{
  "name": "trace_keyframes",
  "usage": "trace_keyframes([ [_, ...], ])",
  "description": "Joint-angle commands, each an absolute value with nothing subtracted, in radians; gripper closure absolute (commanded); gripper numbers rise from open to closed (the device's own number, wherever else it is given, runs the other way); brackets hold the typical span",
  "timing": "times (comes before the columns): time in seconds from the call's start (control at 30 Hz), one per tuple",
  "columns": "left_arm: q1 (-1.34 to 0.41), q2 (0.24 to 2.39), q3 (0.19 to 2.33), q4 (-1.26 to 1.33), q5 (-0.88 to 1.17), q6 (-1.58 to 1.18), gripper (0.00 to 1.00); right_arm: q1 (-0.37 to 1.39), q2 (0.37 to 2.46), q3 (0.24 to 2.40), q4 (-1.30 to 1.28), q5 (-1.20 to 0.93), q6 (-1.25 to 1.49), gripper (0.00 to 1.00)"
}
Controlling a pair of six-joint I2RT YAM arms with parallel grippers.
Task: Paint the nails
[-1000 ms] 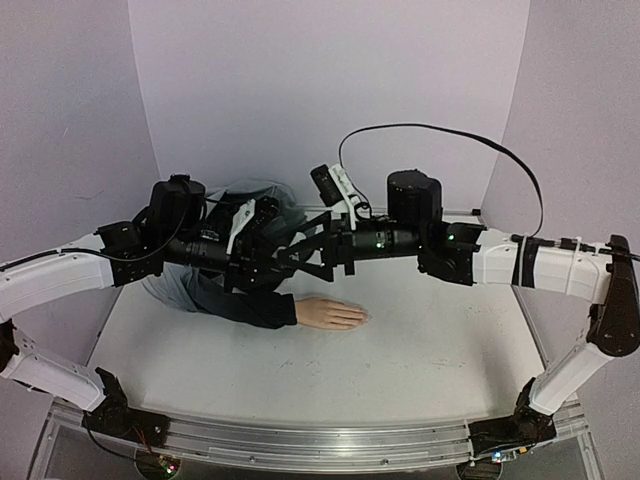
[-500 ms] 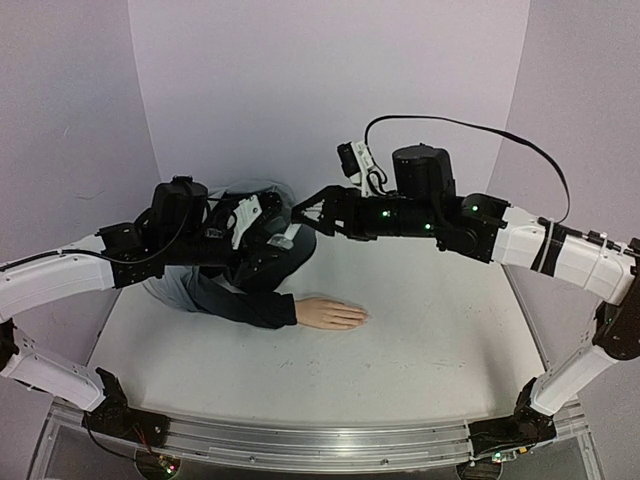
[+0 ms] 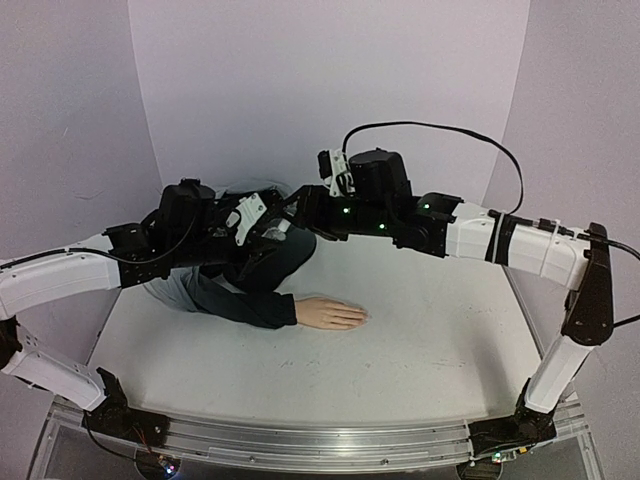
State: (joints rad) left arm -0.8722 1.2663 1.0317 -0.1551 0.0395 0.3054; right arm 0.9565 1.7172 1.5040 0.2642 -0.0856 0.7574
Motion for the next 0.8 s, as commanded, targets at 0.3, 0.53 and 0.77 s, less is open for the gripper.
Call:
trace_keyframes([
  [0.3,-0.876,1.269,1.100,-0.097,0.010,0.279,1.00,0.969,1.760,1.561,0.379,-0.095,0.790,0.64],
  [0.53,-0.876,1.268,1.103,-0.097,-0.017,0.262,1.00,0.969,1.756,1.526,0.424,-0.126,0.789,0.70],
  [0.77,-0.876,1.257,1.109,-0.100,0.040,0.227,1.00,0.969,1.732,1.457,0.479,-0.139,0.773,0.65],
])
